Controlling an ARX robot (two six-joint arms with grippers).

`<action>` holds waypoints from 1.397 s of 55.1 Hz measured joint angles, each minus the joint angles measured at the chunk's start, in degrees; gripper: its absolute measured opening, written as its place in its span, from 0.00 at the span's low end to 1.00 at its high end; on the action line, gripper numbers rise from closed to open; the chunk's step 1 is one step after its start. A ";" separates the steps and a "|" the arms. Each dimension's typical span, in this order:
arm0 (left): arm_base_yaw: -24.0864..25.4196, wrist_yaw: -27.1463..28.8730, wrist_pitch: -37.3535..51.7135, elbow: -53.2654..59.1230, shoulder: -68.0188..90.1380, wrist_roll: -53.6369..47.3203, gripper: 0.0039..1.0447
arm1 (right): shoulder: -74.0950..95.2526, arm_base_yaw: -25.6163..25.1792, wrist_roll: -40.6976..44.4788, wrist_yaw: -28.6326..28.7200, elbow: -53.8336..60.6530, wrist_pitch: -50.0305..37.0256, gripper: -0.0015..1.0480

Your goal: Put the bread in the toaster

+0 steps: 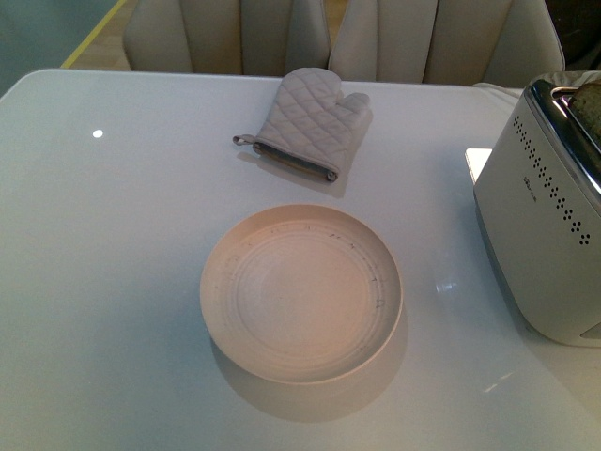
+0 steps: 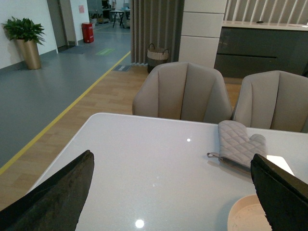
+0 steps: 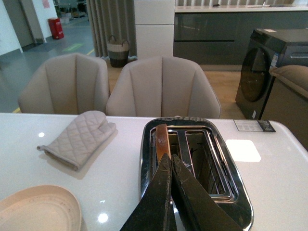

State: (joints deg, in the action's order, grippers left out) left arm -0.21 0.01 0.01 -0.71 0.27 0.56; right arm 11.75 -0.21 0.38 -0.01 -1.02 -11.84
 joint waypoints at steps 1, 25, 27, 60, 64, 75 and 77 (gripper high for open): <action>0.00 0.00 0.00 0.00 0.00 -0.02 0.93 | -0.13 0.00 0.00 0.00 0.00 0.11 0.02; 0.00 0.00 0.00 0.00 0.00 0.00 0.93 | -11.34 0.02 0.04 0.00 -0.02 11.65 0.02; 0.00 0.00 0.00 0.00 0.00 -0.02 0.93 | -11.39 0.02 0.02 0.00 -0.02 11.65 0.08; 0.00 0.00 0.00 0.00 0.00 0.00 0.93 | -11.39 0.02 -0.04 0.00 -0.02 11.65 0.91; 0.00 0.00 0.00 0.00 0.00 0.00 0.93 | -11.39 0.02 -0.04 0.00 -0.02 11.65 0.91; 0.00 0.00 0.00 0.00 0.00 0.00 0.93 | -11.39 0.02 -0.04 0.00 -0.02 11.65 0.91; 0.00 0.00 0.00 0.00 0.00 0.00 0.93 | -11.39 0.02 -0.07 0.00 -0.02 11.65 0.91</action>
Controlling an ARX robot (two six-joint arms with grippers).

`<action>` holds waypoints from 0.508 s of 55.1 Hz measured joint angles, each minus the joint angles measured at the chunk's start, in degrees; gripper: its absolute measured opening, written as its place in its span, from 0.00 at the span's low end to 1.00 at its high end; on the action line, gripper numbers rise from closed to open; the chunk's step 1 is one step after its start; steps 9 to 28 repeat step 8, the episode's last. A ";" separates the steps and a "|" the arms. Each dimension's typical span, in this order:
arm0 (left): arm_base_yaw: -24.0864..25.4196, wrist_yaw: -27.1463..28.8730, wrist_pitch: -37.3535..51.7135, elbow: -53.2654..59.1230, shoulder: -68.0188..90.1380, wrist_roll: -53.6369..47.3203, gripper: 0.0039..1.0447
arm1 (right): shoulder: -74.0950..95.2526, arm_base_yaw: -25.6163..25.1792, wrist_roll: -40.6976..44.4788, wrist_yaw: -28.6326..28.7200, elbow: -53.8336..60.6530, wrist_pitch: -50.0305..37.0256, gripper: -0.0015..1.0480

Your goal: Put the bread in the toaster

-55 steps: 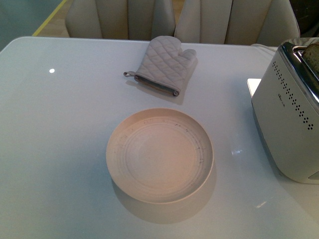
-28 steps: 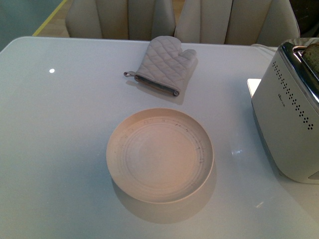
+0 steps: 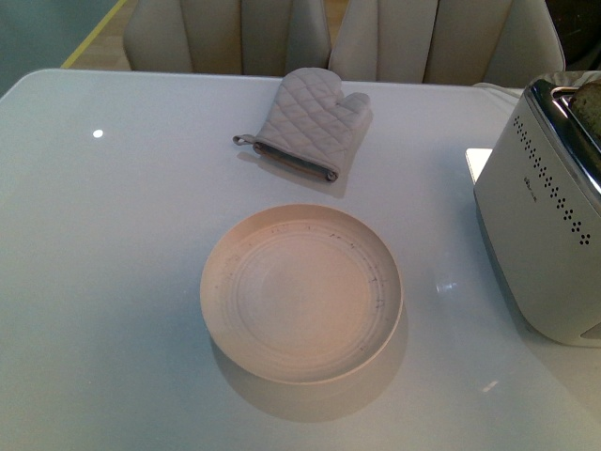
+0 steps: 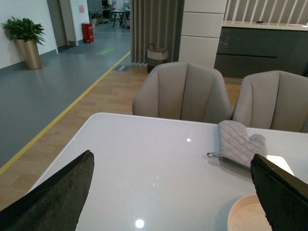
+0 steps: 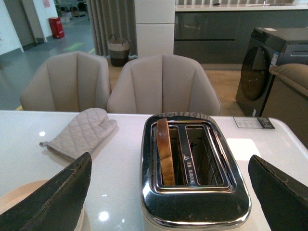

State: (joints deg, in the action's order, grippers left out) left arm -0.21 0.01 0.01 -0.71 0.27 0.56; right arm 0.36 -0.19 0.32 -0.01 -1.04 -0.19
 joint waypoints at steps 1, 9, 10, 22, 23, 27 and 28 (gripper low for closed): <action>0.00 0.00 0.00 0.00 0.00 0.00 0.93 | 0.00 0.00 0.02 0.00 0.00 0.00 0.91; 0.00 0.00 0.00 0.00 0.00 0.00 0.93 | 0.00 0.00 0.00 0.00 0.00 0.00 0.91; 0.00 0.00 0.00 0.00 0.00 0.00 0.93 | 0.00 0.00 0.00 0.00 0.00 0.00 0.91; 0.00 0.00 0.00 0.00 0.00 0.00 0.93 | 0.00 0.00 0.00 0.00 0.00 0.00 0.91; 0.00 0.00 0.00 0.00 0.00 0.00 0.93 | 0.00 0.00 0.00 0.00 0.00 0.00 0.91; 0.00 0.00 0.00 0.00 0.00 0.00 0.93 | 0.00 0.00 0.00 0.00 0.00 0.00 0.91; 0.00 0.00 0.00 0.00 0.00 0.00 0.93 | 0.00 0.00 0.00 0.00 0.00 0.00 0.91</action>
